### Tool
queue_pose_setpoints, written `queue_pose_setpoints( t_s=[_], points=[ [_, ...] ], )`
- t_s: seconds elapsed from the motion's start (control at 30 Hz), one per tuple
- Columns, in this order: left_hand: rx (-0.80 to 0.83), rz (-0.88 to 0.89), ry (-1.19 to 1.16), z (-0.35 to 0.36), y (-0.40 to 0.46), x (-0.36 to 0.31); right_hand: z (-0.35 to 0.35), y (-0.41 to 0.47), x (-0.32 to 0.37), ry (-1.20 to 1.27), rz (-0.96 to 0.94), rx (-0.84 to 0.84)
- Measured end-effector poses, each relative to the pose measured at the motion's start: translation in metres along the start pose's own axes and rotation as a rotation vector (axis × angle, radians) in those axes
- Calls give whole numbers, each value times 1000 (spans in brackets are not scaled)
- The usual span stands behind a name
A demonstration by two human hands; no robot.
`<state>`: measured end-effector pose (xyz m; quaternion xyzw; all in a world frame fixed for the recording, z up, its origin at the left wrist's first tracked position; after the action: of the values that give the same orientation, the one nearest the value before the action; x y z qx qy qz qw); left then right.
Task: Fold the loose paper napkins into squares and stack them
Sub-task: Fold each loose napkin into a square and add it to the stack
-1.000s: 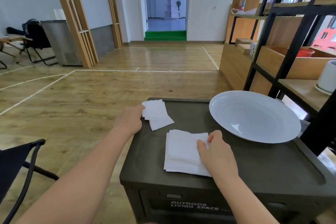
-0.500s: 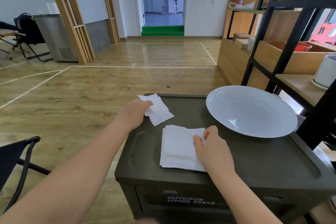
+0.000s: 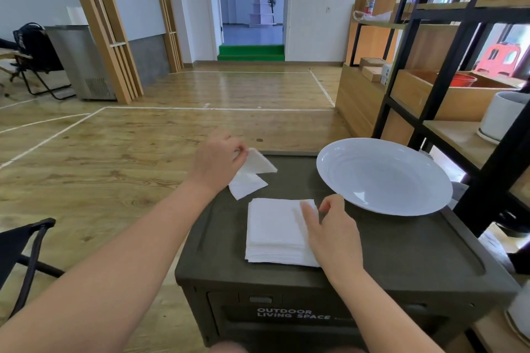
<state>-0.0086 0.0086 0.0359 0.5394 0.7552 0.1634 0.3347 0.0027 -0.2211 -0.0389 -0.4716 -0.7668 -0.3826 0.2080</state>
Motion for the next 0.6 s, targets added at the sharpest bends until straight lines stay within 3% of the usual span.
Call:
queue_pose_setpoints(
  t_s=[0.1,0.23,0.33,0.47,0.6],
  points=[
    [-47,-114,-293,-22,-6,-26,-8,10,5,161,-31,-82],
    [232,-396,-837,-27,-20,-51,-11,29,24,479,47,106],
    [301,-644,-1130,-25,-35,-55,-22,36,35,788,171,192],
    [384,-744,-1132,-21,-56,-51,-34,35,37,1153,303,186],
    [543,-755,-1033,-18,-72,-45,-38,27,36,1085,302,203]
  ],
)
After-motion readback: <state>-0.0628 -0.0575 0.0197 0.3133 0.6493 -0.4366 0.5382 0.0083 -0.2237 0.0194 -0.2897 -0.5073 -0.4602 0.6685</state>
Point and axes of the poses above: each hand's wrist, its own y-axis towards the middle knuckle, its own z-axis out of the palm, x = y × z, the point moved 3 cm from there along y, towards the middle knuckle, and after that the axes turned 12 degrees about -z, right-handed, at the moved point
